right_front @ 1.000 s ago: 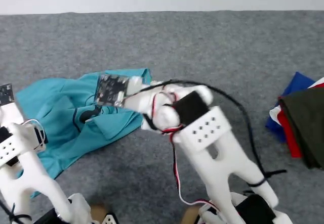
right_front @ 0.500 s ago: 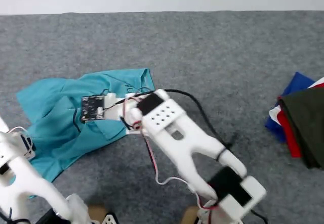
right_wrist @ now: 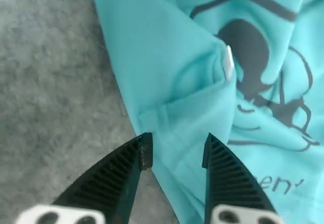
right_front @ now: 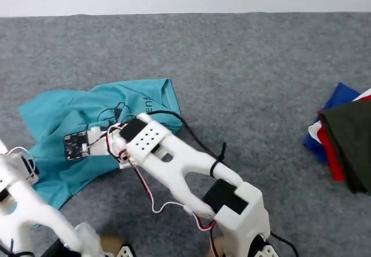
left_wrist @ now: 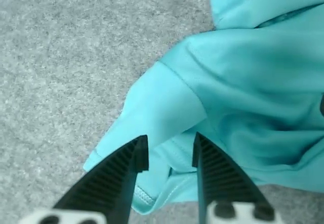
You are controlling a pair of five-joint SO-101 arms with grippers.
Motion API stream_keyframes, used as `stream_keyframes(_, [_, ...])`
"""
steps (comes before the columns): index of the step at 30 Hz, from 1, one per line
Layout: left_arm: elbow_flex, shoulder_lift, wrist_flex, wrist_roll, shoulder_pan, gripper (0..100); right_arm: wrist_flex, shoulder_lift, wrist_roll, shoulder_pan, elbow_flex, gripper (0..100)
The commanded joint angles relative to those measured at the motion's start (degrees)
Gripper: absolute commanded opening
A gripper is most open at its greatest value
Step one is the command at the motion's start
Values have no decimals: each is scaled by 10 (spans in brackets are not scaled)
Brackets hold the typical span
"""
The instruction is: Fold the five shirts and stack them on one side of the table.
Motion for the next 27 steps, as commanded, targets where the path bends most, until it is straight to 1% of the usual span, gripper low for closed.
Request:
stream_keyframes(1, [-1, -11, -9, 2, -4, 152, -4, -3, -18, -15, -34, 180])
stream_keyframes(8, [-1, -11, -9, 3, -4, 152, -8, 25, -18, -16, -38, 180])
stream_keyframes(12, [-1, -11, -9, 3, -4, 152, -19, 51, -18, 0, -43, 180])
stream_keyframes(16, [-1, -11, -9, 3, -4, 152, -43, 85, -18, 30, -71, 177])
stream_keyframes(21, [-1, -11, -9, 3, -4, 152, -22, 120, -15, 51, -129, 173])
stream_keyframes(23, [-1, -11, -9, 3, -4, 152, -5, 128, -15, 52, -156, 133])
stream_keyframes(27, [-1, -11, -9, 3, -3, 152, 22, 128, -15, 52, -182, 13])
